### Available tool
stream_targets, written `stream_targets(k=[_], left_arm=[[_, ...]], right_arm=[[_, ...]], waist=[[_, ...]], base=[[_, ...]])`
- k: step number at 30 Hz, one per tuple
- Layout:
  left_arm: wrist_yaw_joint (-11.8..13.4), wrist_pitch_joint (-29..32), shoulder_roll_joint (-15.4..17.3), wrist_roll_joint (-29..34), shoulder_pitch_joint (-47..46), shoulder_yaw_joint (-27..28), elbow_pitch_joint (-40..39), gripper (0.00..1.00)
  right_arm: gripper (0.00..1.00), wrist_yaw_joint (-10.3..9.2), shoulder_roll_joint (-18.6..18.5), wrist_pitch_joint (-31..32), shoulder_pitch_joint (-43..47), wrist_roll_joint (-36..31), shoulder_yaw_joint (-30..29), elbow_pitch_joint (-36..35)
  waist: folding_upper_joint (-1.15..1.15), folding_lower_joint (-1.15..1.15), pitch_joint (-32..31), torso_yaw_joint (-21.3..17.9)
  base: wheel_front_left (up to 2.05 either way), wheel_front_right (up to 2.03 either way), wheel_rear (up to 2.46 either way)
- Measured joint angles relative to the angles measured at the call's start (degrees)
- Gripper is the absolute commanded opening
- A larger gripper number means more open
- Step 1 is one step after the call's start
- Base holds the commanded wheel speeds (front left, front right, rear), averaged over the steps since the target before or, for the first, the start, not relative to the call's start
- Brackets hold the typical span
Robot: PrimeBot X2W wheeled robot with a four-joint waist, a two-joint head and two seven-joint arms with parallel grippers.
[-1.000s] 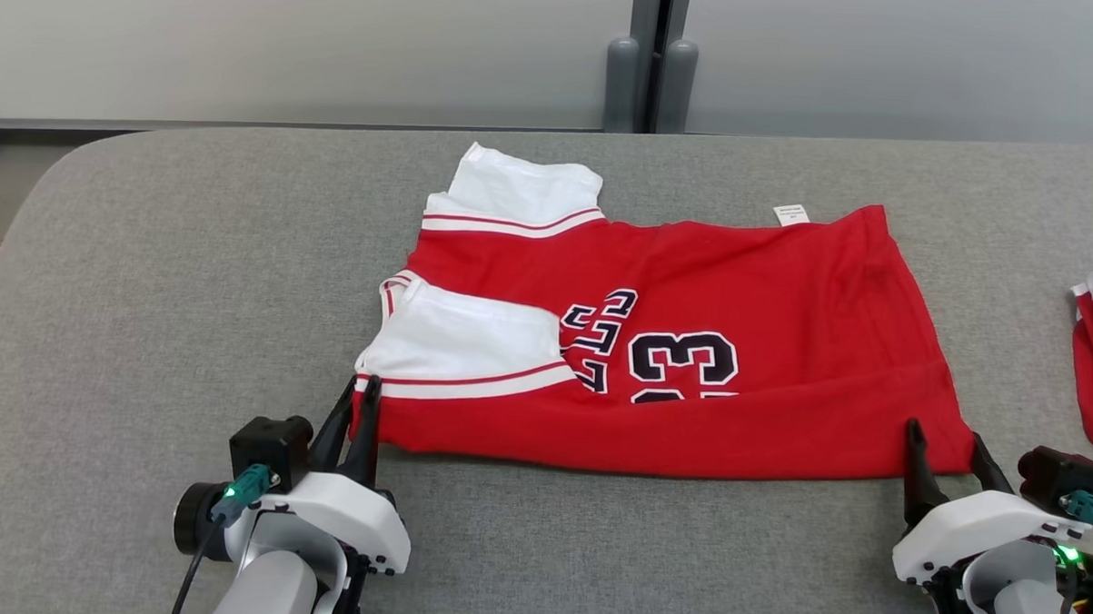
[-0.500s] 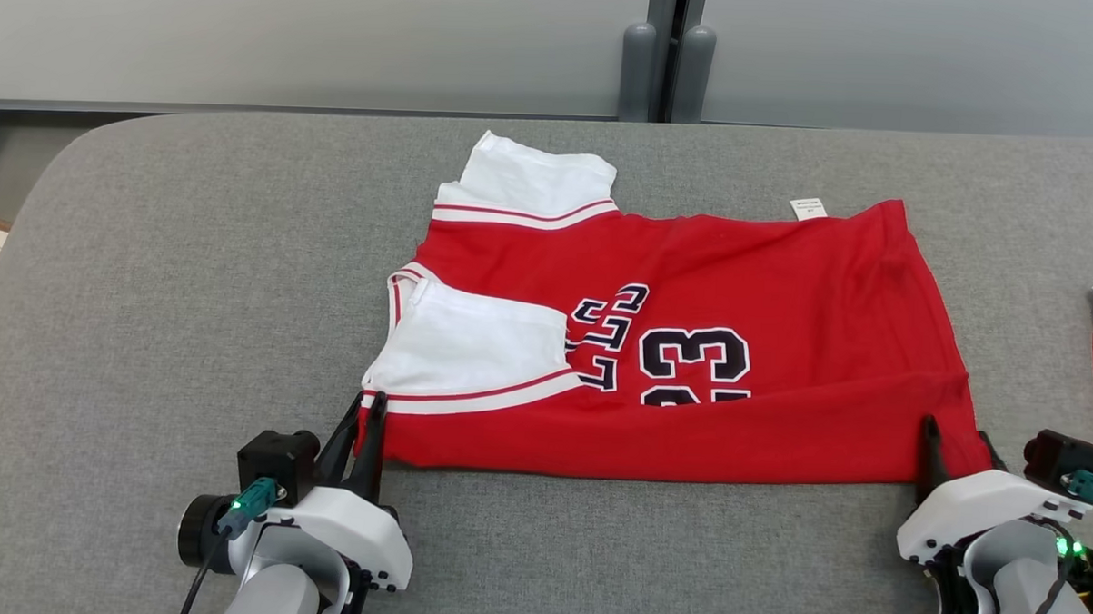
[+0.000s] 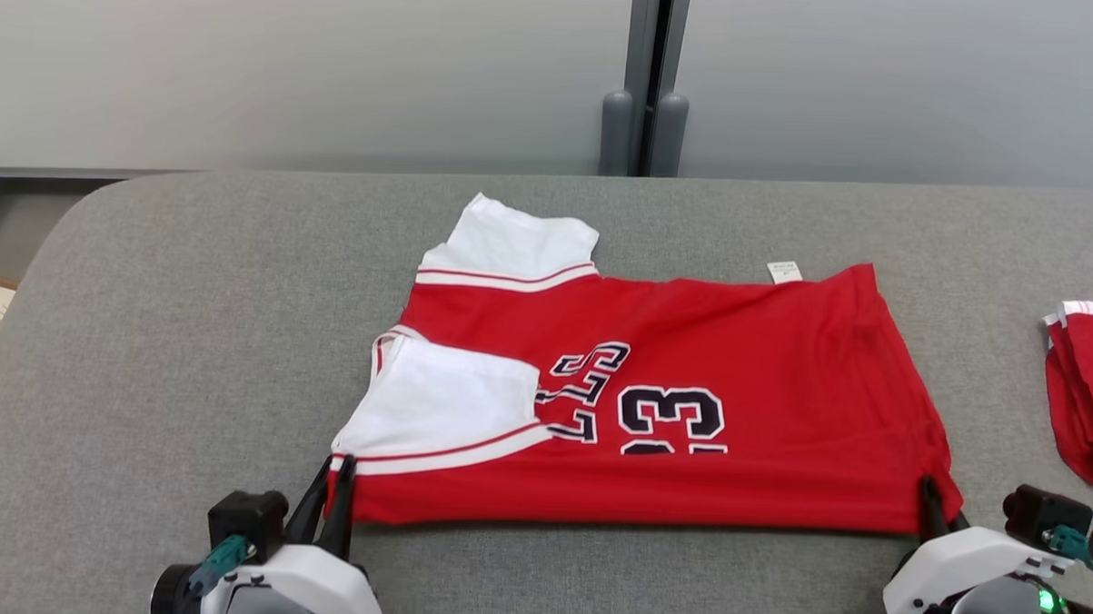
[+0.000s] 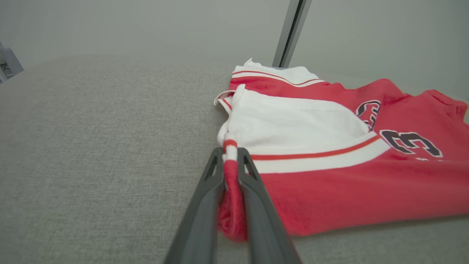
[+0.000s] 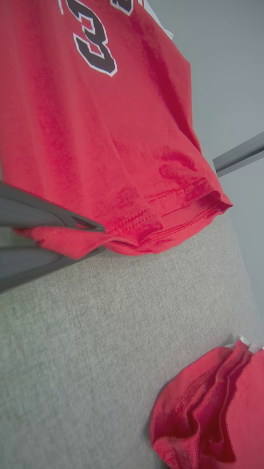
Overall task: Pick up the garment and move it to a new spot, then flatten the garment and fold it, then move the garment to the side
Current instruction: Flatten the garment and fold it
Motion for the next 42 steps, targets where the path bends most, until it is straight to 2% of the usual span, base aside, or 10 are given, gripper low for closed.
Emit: stream_targets(k=[13, 14, 15, 16, 17, 21, 27, 30, 35, 42], left_arm=[[-2.0, 0.0, 0.0, 1.2, 6.0, 0.2, -2.3, 0.00], [-2.1, 0.0, 0.0, 1.3, 6.0, -0.2, -1.9, 0.00], [-2.3, 0.0, -0.1, 1.3, 6.0, -0.6, -1.2, 0.36], [-2.5, 0.0, 0.0, 1.2, 6.0, -0.9, -0.5, 0.73], [-2.5, 0.0, 0.0, 1.0, 6.0, -1.2, 0.2, 1.00], [-1.9, 0.0, 0.0, 0.6, 5.2, -0.8, 0.4, 1.00], [-3.1, -0.1, 0.1, -1.6, 2.1, 2.8, -10.3, 1.00], [-3.3, -0.1, 0.1, -1.7, 1.3, 2.9, -11.7, 1.00], [-3.5, 0.1, 0.1, 0.3, -5.0, 1.5, -8.6, 1.00], [-3.8, 9.7, 4.9, 4.2, -21.9, -1.1, 0.6, 1.00]], right_arm=[[0.00, 0.05, -0.9, 8.8, 10.9, 2.8, -0.9, -12.6], [0.24, 0.05, -0.9, 9.1, 11.4, 2.7, -1.3, -13.5], [0.78, 0.07, -0.6, 9.2, 11.7, 2.7, -1.9, -14.5], [1.00, 0.05, -0.4, 9.3, 12.0, 2.6, -2.2, -15.4], [1.00, 0.04, -0.3, 9.5, 12.2, 2.4, -2.4, -16.3], [1.00, -0.01, 0.2, 9.1, 12.6, 2.6, -2.5, -20.5], [1.00, -0.01, -1.4, 2.6, 11.0, 3.1, 0.7, -27.6], [1.00, -0.01, -2.4, 1.2, 10.7, 3.0, 2.1, -29.0], [1.00, -0.01, -3.6, 0.1, 7.3, 2.2, 5.8, -31.4], [1.00, -0.01, -5.3, 1.0, -1.2, 1.5, 10.6, -33.3]], waist=[[0.00, 0.00, -2.2, -0.4], [0.00, 0.00, -2.2, -0.5], [0.00, 0.00, -2.2, -0.6], [0.00, 0.00, -2.2, -0.7], [0.00, 0.00, -2.1, -0.8], [0.00, 0.00, -2.0, -1.2], [0.00, 0.00, 0.0, -1.8], [0.00, 0.00, 0.7, -1.9], [0.00, 0.00, 3.0, -3.3], [0.00, 0.00, 9.6, -6.4]], base=[[0.00, 0.00, 0.00], [0.00, 0.00, 0.00], [0.00, 0.00, 0.00], [0.00, 0.00, 0.00], [0.00, 0.00, 0.00], [0.00, 0.00, 0.00], [0.00, 0.00, 0.00], [0.00, 0.00, 0.00], [0.00, 0.00, 0.00], [0.00, 0.00, 0.00]])
